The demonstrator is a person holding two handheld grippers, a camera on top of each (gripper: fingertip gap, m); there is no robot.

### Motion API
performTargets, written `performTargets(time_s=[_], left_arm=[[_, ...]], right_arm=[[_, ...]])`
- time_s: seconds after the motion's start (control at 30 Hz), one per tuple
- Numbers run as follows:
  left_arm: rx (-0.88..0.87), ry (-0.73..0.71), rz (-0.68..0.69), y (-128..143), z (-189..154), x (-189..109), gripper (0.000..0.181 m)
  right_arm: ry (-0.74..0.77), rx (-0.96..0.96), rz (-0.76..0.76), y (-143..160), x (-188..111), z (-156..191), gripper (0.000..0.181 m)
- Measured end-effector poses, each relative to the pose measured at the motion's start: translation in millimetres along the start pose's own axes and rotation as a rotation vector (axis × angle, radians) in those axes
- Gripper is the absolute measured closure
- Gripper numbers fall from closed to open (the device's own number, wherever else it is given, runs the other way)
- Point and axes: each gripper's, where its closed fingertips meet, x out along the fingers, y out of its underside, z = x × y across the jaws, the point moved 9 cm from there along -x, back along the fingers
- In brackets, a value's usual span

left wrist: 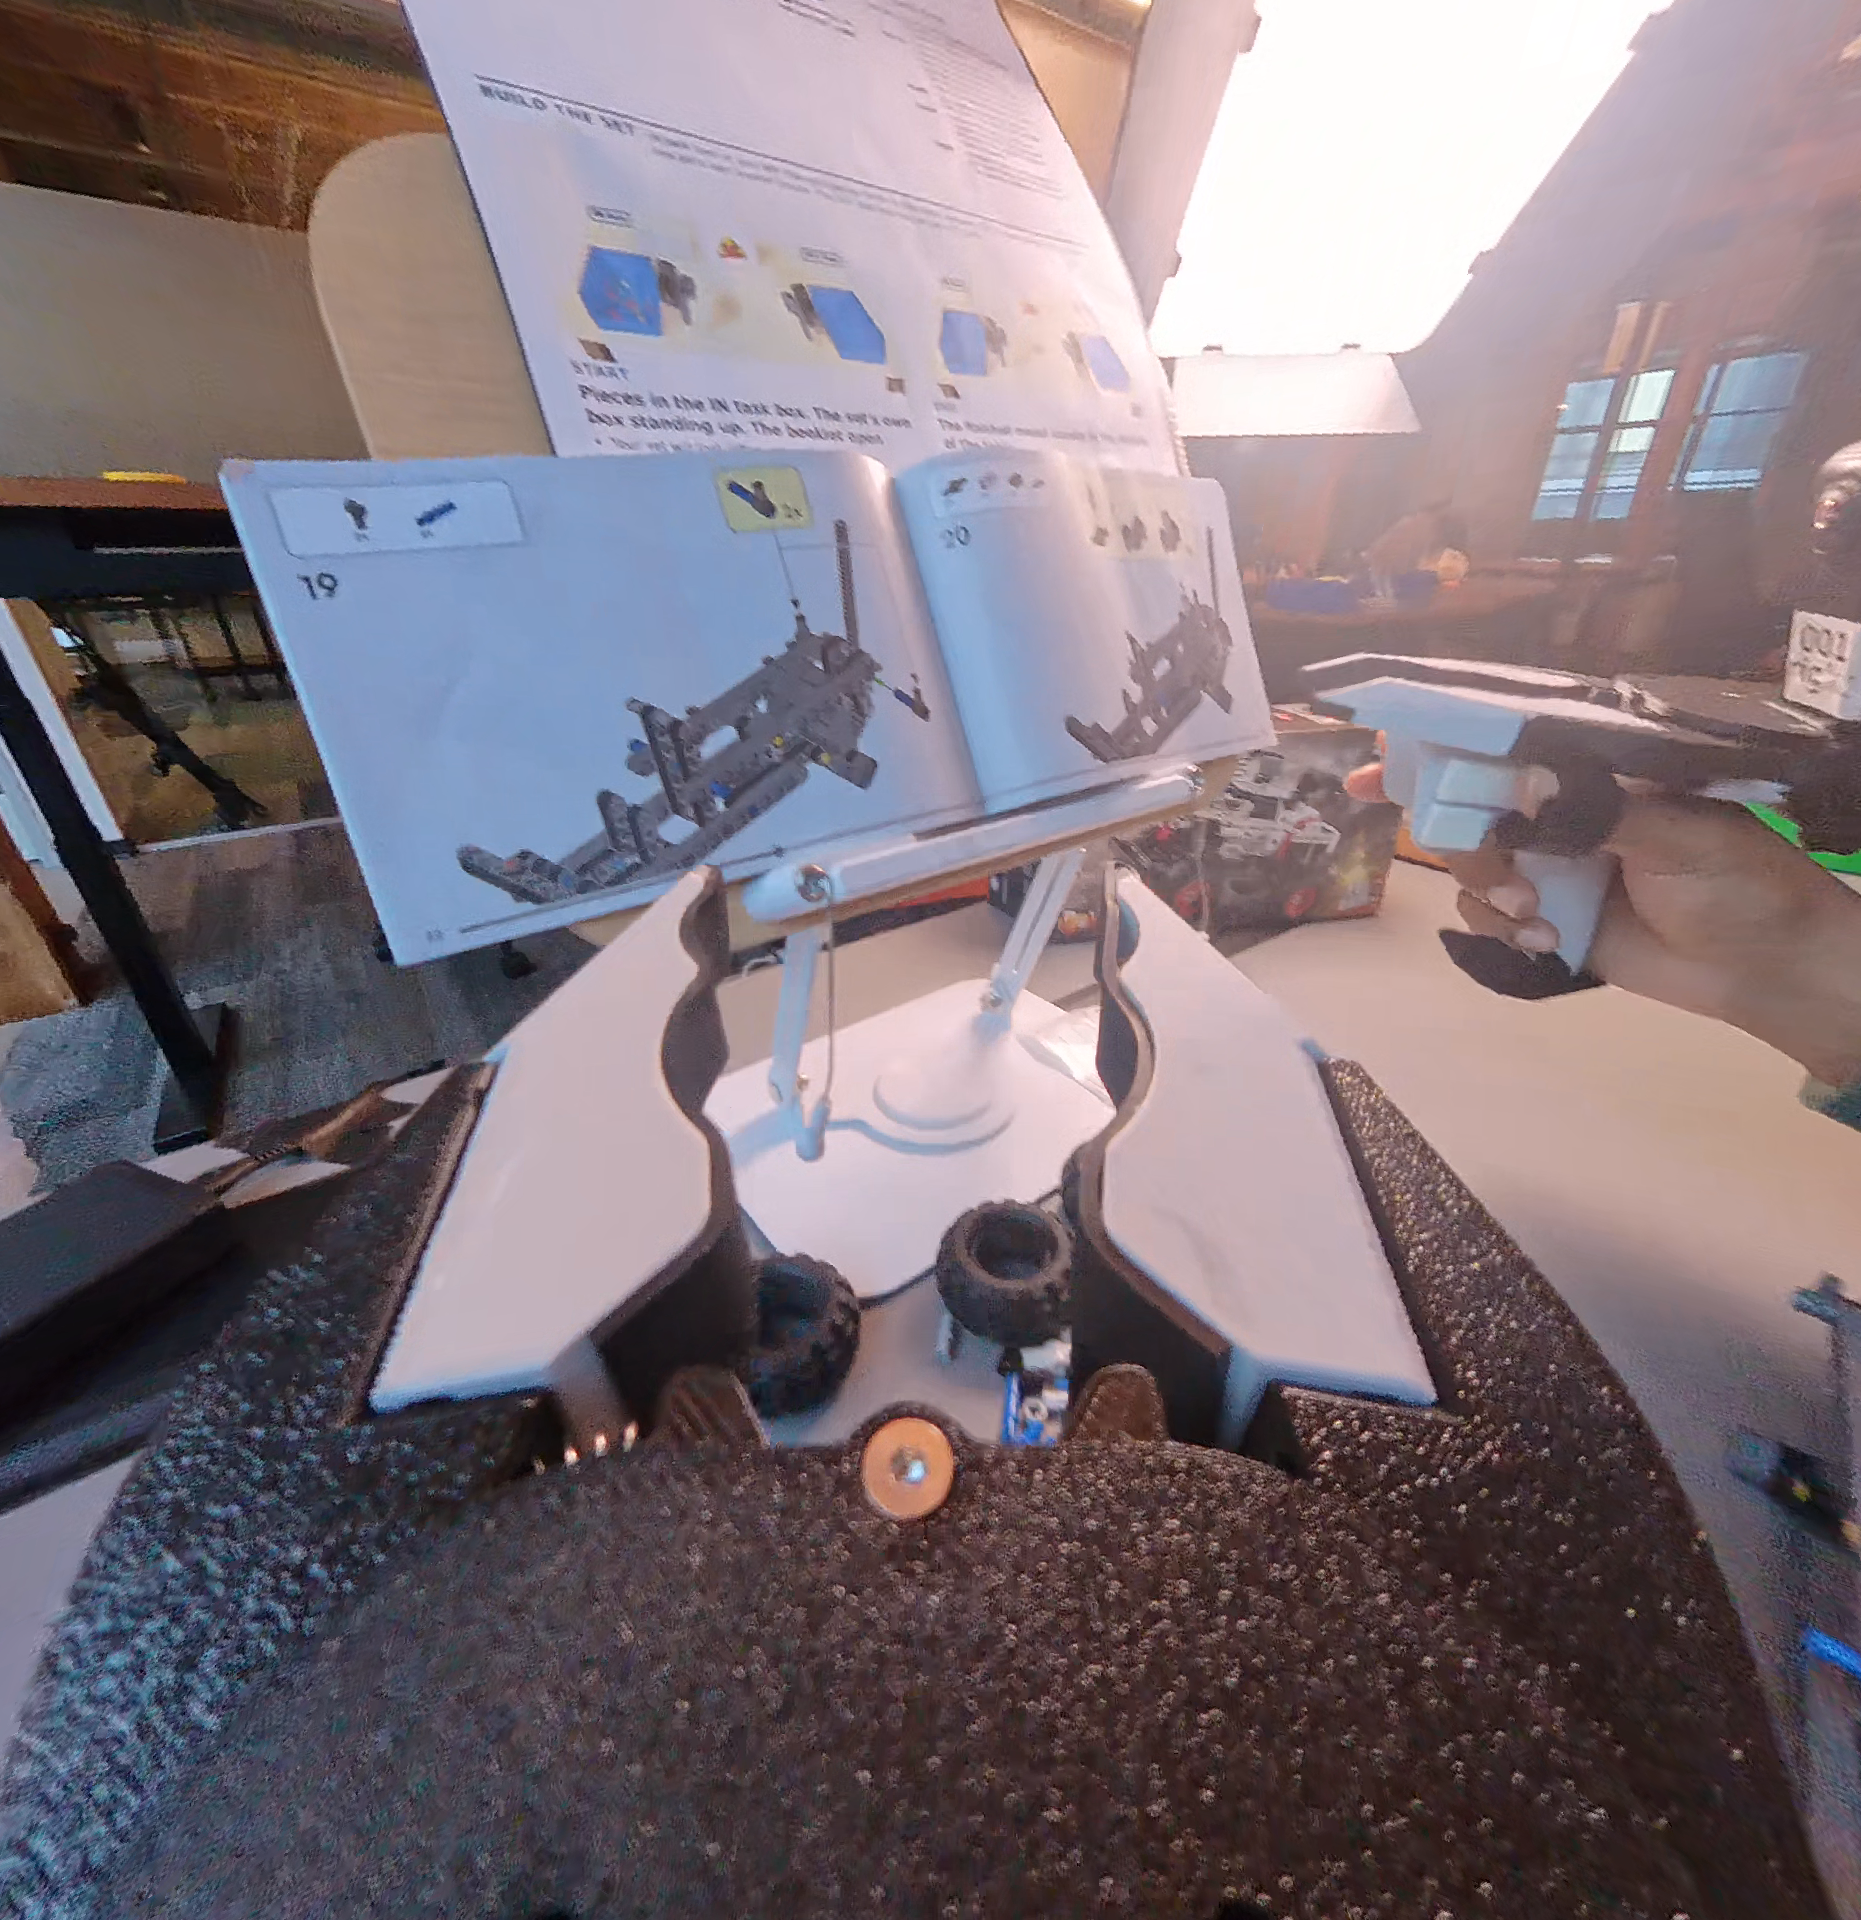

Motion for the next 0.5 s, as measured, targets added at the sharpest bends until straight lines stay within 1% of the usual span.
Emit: performTargets(time_s=[0.1, 0.23, 0.33, 0.4, 0.5], left_arm=[[0.025, -0.045, -0.025, -4.2, 13.1, 23.9, 0.111], [0.086, -0.109, 0.0, -2.3, 26.5, 52.9, 0.109], [0.118, -0.134, 0.015, 0.7, 33.7, 64.0, 0.105], [0.142, -0.165, 0.046, 4.4, 41.6, 70.4, 0.099], [0.119, -0.2, 0.069, 10.7, 54.9, 78.5, 0.093]], right_arm=[[0.004, -0.025, -0.006, -0.6, 13.3, 1.8, 0.136], [0.001, -0.039, 0.0, 2.3, 23.9, 6.0, 0.135], [0.001, -0.064, 0.021, 8.3, 22.3, 8.9, 0.135], [0.005, -0.056, 0.025, 10.9, 21.9, 8.0, 0.135], [0.011, -0.035, 0.031, 13.8, 21.7, 6.8, 0.136]])
